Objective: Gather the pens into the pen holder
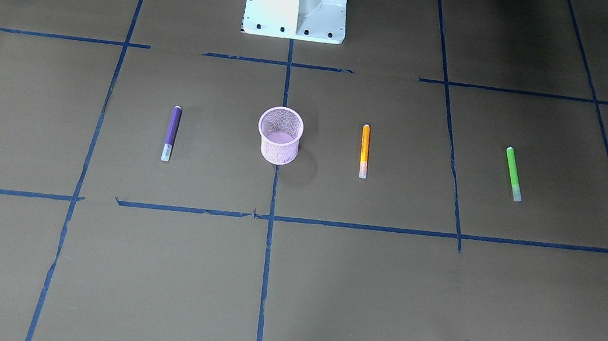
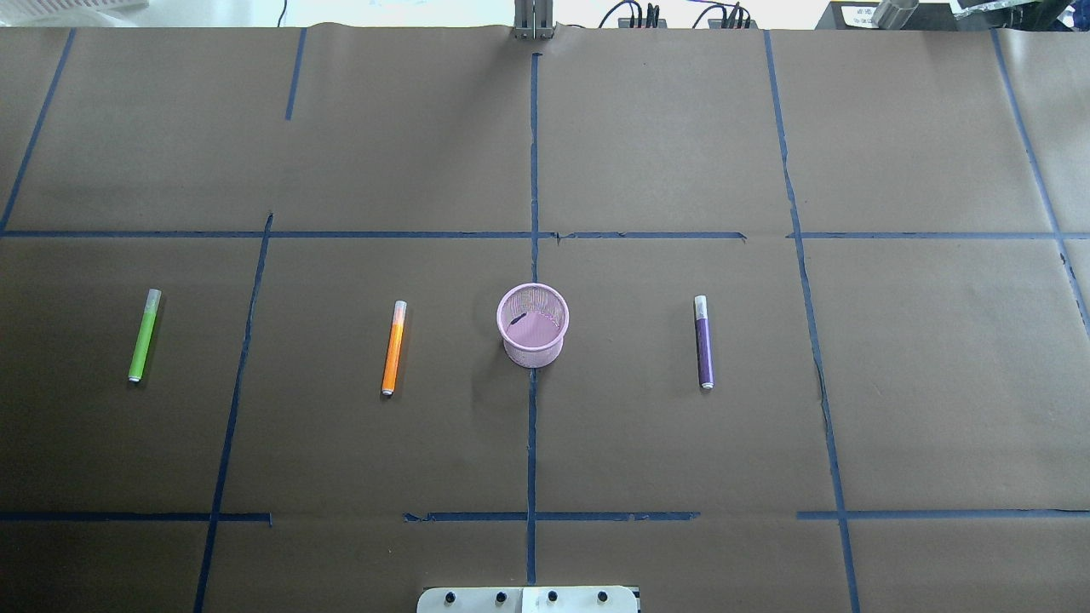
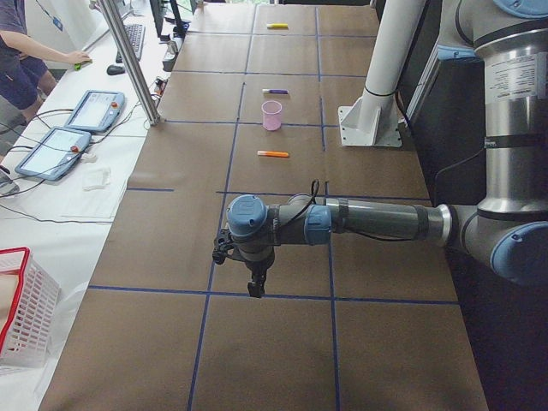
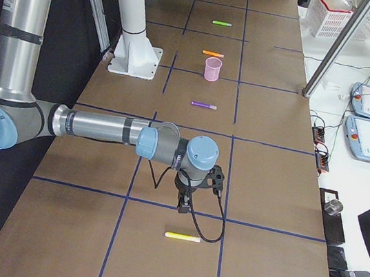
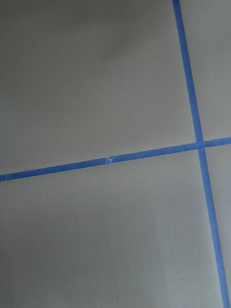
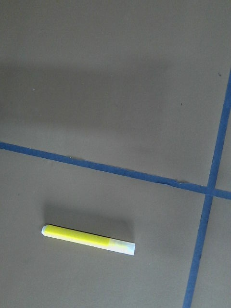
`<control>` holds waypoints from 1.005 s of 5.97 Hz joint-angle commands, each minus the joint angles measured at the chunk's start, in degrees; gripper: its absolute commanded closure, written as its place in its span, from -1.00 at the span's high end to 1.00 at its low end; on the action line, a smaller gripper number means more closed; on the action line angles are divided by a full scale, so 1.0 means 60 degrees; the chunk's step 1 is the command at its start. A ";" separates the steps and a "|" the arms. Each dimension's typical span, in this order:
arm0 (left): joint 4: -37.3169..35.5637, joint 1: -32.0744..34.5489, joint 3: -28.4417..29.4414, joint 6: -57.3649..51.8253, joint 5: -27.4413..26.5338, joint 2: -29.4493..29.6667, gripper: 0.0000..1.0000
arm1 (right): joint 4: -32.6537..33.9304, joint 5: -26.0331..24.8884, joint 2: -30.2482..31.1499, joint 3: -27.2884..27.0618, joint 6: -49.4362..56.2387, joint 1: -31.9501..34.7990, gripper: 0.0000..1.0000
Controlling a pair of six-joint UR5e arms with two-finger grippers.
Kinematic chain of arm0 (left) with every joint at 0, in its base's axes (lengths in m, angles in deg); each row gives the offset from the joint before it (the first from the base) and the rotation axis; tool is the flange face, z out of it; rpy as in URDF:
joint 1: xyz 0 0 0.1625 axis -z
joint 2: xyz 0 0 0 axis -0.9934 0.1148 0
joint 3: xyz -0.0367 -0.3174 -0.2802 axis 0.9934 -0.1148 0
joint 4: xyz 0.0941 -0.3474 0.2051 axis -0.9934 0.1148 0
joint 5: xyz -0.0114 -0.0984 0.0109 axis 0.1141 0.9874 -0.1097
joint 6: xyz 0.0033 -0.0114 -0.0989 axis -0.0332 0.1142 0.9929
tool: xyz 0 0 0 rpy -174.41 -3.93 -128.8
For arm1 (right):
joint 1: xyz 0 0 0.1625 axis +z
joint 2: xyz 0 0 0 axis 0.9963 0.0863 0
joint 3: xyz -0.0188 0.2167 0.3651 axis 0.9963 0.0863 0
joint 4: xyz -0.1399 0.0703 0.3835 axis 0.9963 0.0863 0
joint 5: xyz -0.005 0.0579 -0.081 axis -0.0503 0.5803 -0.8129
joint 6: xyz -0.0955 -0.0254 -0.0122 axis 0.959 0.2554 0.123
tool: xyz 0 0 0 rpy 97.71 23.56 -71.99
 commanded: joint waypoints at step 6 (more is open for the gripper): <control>0.2678 -0.2529 0.0312 0.4416 0.0145 0.1028 1.00 | -0.1267 0.0073 -0.0374 0.0216 -0.0039 -0.0073 1.00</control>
